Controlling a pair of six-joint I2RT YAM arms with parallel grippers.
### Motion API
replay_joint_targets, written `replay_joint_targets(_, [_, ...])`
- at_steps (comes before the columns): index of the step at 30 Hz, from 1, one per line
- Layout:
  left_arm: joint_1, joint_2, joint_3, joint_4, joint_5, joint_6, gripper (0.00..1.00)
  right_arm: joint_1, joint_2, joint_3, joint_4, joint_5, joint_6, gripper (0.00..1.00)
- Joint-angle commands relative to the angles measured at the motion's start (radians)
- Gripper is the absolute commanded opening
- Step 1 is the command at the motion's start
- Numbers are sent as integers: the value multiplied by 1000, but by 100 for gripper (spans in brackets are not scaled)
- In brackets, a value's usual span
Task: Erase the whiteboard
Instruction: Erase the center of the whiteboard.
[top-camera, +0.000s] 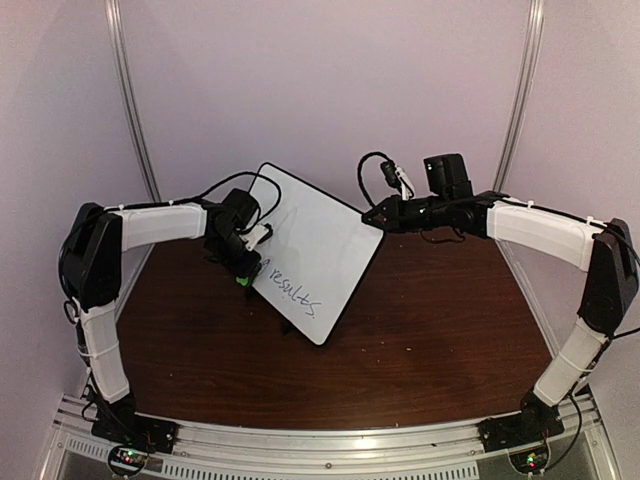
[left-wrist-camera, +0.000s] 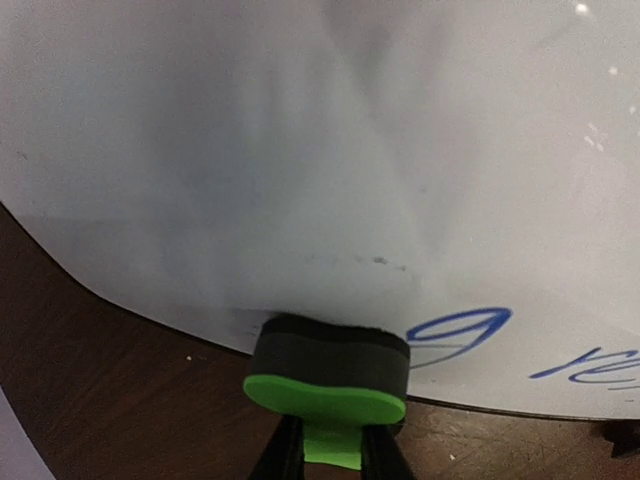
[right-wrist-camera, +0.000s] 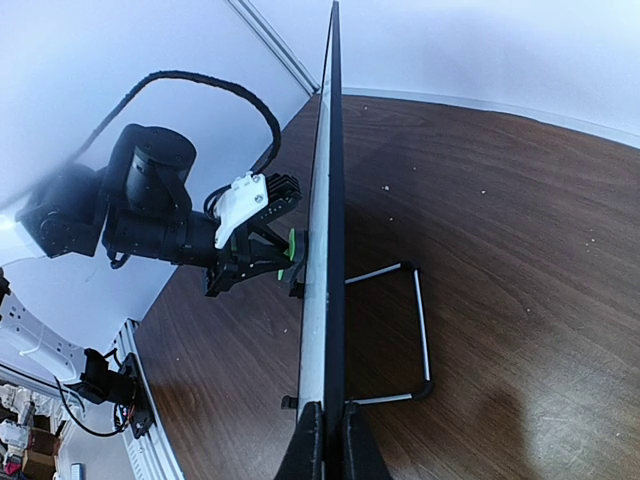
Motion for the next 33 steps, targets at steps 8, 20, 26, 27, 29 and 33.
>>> replay_joint_targets(8, [-31,34,-49,-49,-20,4,0,57,-6,-27,-22,-129,-97,0])
replay_joint_targets(20, [-31,52,-49,-71,-34,9,0,56,-8,-30,-22,-128,-94,0])
replay_joint_targets(26, [-31,43,-12,31,-3,-1,0,56,-6,-33,-15,-131,-91,0])
replay_joint_targets(27, [-31,34,-10,67,13,-5,0,57,-6,-33,-15,-132,-91,0])
replay_joint_targets(29, [-31,21,-4,145,46,-10,0,57,-8,-33,-16,-131,-91,0])
replay_joint_targets(33, [-35,25,46,194,166,-74,0,57,-10,-33,-19,-125,-92,0])
